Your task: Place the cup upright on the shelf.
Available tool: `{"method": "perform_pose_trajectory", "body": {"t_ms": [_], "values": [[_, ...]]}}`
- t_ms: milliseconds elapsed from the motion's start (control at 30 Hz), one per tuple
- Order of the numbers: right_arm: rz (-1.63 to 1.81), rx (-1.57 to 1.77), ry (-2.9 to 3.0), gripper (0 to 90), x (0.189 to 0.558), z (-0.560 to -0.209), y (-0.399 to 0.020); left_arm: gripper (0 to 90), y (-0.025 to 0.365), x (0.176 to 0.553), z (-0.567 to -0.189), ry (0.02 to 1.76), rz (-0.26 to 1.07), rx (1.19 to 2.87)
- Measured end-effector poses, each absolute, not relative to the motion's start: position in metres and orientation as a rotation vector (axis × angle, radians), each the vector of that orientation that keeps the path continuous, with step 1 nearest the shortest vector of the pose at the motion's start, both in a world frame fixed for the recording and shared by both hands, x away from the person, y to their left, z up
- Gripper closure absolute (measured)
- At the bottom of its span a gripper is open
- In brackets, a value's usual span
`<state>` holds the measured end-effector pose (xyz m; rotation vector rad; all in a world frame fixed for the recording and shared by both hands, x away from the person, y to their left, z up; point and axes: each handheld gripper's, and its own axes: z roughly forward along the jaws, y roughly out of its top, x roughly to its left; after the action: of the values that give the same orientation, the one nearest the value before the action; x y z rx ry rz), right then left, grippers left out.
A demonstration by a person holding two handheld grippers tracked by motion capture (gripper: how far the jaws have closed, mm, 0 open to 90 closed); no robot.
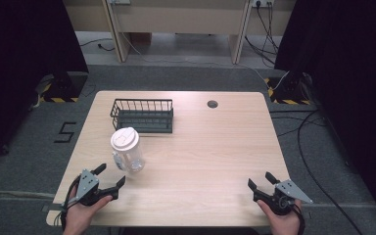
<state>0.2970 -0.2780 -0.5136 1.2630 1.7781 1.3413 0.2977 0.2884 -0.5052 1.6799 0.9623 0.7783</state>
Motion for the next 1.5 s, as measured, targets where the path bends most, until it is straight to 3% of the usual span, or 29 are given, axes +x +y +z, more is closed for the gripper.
{"method": "perform_pose_trajectory", "body": {"t_ms": [1500], "values": [[1.32, 1.269, 1.799, 24.7, 0.299, -0.513, -0.277, 14.4, 0.273, 0.328, -0.502, 0.926, 0.755, 1.712]]}}
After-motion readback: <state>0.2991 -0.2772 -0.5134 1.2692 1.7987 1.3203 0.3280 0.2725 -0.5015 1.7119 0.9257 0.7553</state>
